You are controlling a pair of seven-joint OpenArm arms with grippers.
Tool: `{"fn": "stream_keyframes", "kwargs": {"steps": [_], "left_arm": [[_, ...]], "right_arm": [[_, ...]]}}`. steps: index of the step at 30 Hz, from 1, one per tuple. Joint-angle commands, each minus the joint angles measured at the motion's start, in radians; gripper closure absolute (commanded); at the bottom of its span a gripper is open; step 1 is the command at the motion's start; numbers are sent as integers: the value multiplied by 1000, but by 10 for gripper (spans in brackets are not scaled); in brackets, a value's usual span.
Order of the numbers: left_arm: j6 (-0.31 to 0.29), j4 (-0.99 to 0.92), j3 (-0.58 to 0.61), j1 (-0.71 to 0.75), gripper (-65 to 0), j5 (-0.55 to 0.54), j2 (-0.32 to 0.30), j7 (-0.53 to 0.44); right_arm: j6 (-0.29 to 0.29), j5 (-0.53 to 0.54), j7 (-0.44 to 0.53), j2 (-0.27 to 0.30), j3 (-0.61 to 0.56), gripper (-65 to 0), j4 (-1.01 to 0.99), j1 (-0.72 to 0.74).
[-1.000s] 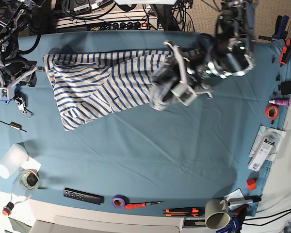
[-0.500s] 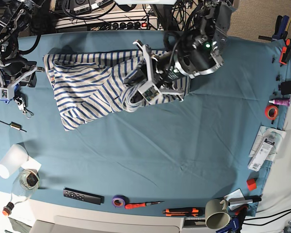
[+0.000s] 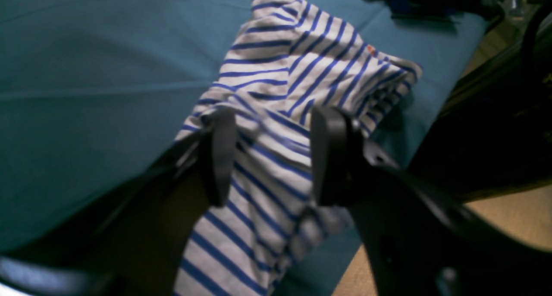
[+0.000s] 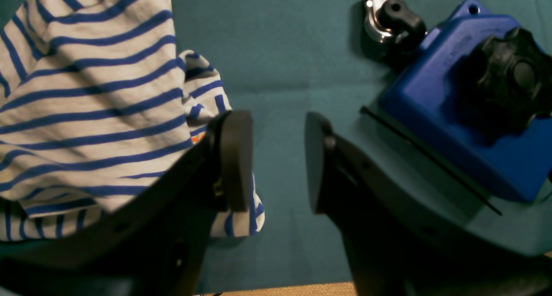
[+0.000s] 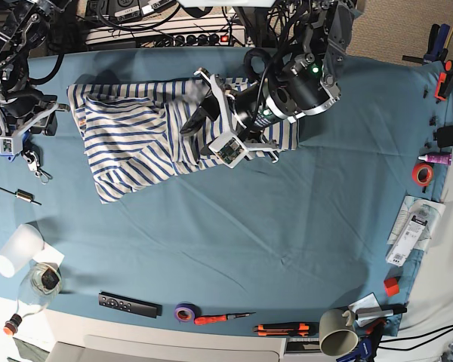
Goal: Fold the T-shirt properly
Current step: 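Lift the shirt end with the left gripper and fold it toward the right gripper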
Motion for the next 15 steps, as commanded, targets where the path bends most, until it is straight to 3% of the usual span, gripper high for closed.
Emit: {"fn": "stream_keyframes", "kwargs": {"steps": [1,6,8,11,15], "left_arm": [[0,16,3,-8,-289,-14,8,-18],[0,16,3,-8,-211,-11,7,55],[7,19,3,-3,-139,15,3,101],[87,42,-4,21,-13,93,-6,142],[139,111,-54,80,0,163,-29,147]], "right_arm": [[4,6,24,15,8,-211,13,4],[4,6,35,15,8,-211,13,4],[4,6,42,15,8,-211,13,4],[4,6,58,15,8,-211,13,4],[4,8,84,15,8,-210,13,7]]}}
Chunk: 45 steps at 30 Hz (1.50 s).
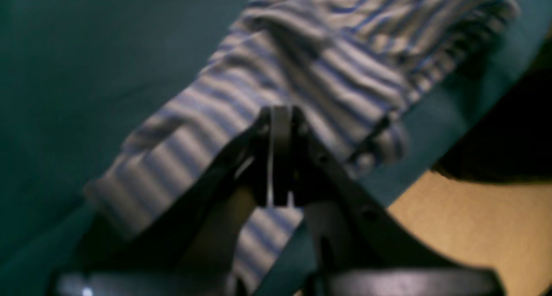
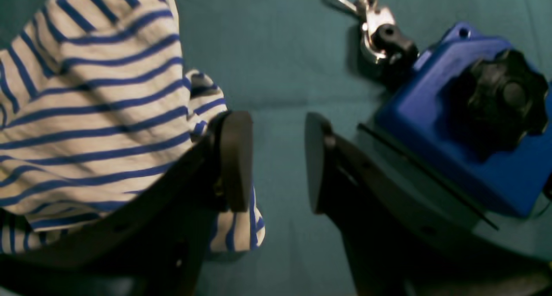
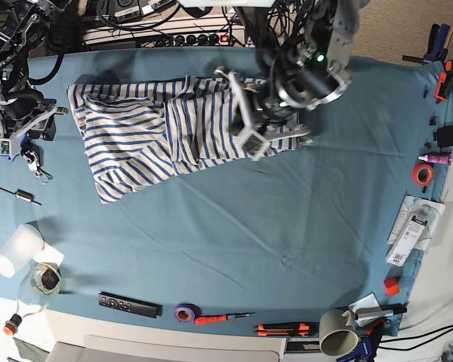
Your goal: Fold the T-shirt properly
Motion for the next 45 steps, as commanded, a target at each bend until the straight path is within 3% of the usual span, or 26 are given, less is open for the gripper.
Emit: {"fn": "stream_keyframes", "kwargs": {"steps": [1,11,15,26,38,45], "left_arm": [[-5,42,-14,8,0,-6,-6,-20],[-10,39,-113,76,0,-24,-93,-43],[-24,21,-111,76,0,-91,-93,-76],[-25,-252,-112,61,0,-90,-93,-129],[-25,-251,-111,40,0,-101,-93,-117],[-24,-251,-111,40,0,-101,-92,-117]], "right_arm": [[3,11,32,16,8,-210,13,6],[5,105,41,15,8,-210,13,7],[24,131,40,15,8,-210,13,11],[27,117,51,15,8,-211,13,23],[39,150,40,18,5,-211,13,32],[39,93,43,18,6,-211,13,98]]}}
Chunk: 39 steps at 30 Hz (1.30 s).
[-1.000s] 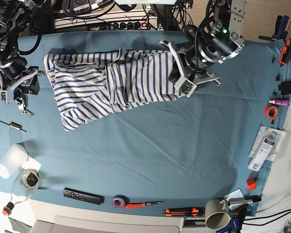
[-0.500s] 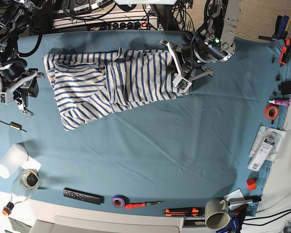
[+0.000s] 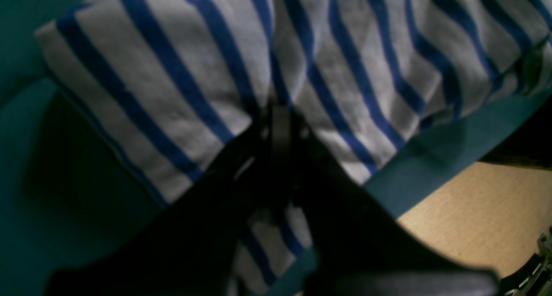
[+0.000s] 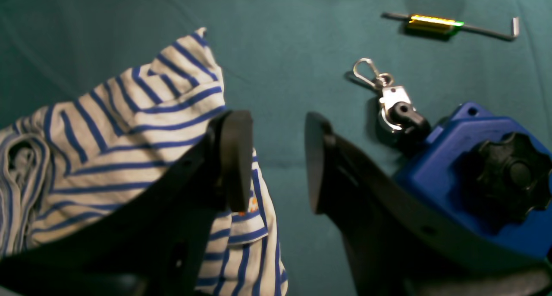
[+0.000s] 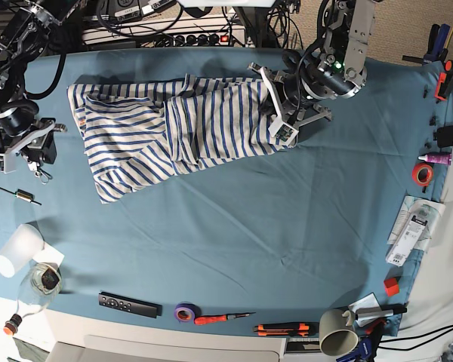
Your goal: Fold the T-shirt properly
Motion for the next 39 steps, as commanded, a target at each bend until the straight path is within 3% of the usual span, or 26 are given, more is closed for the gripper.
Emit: {"fn": "stream_keyframes", "kwargs": {"steps": [1,4,6,9,11,13,16,20,28,34,39], "left_arm": [[0,11,0,-5,0,5,0,0],[-1,11,0,-5,0,5,0,0],[0,11,0,-4,0,5,0,0],[0,11,0,-5,0,5,0,-1],[0,11,0,-5,0,5,0,-1],[-1,11,0,-5,0,5,0,-7],[0,11,0,-5,0,5,0,-12],[-1,11,0,-5,0,5,0,-11],[-1,11,0,-5,0,5,0,-11],[0,11,0,-5,0,5,0,-26],[0,11,0,-11,0,5,0,-26]], "right_arm": [[0,10,21,17,6,-211,13,15],[22,10,-19,17,6,-212,13,13],[55,11,-42,17,5,-252,13,-2],[95,13,13,17,-4,-346,13,-52],[105,13,41,17,-23,-357,13,-72],[93,13,18,17,-44,-356,13,-66],[8,13,15,17,-75,-356,13,-32],[-13,3,14,17,-122,-356,-56,31],[-16,18,-37,17,-184,-356,-399,171],[-8,96,-109,17,-184,-356,-432,177],[-9,100,-148,14,-184,-356,-432,174]]}}
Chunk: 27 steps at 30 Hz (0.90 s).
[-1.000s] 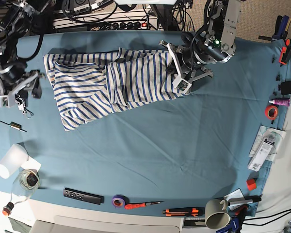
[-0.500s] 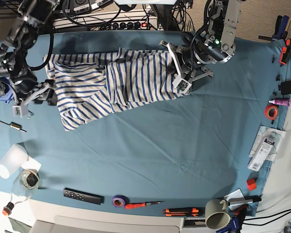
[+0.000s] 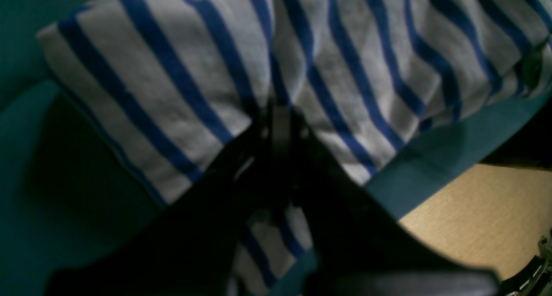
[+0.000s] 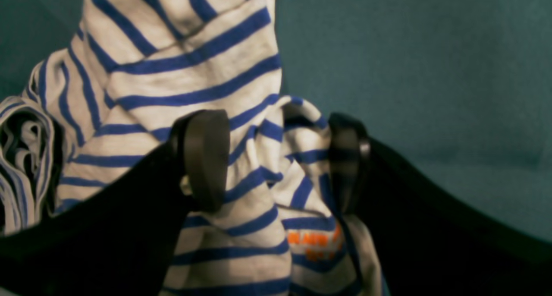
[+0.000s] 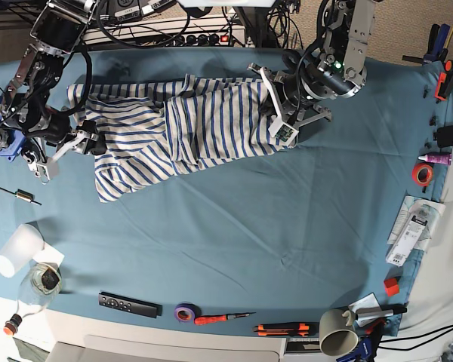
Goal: Fold the T-shirt properly
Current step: 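Grasp the shirt's other end with the right gripper and fold it over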
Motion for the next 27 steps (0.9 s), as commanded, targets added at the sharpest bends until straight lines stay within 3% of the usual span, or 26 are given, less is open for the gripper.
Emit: {"fn": "stream_keyframes", "kwargs": {"steps": [1,6,10,14,17,22,27], "left_arm": [[0,11,-1,-10,0,4,0,-15],[0,11,-1,-15,0,4,0,-14],[-1,11,-1,-15,0,4,0,-14],[0,11,-1,-15,0,4,0,-14],[0,11,-1,-15,0,4,0,-11],[-1,11,-1,-15,0,4,0,-11],[0,11,-1,-15,0,4,0,-12]], "right_arm": [[6,12,-7,14,5,-356,15,5],[6,12,-18,-13,4,-344,15,5],[6,12,-19,-66,5,-177,15,5],[5,12,-15,-97,5,-106,15,6],[5,13,-16,-95,7,-6,17,8],[6,101,-18,-93,7,0,63,25],[113,291,-56,-94,6,0,169,27]]}}
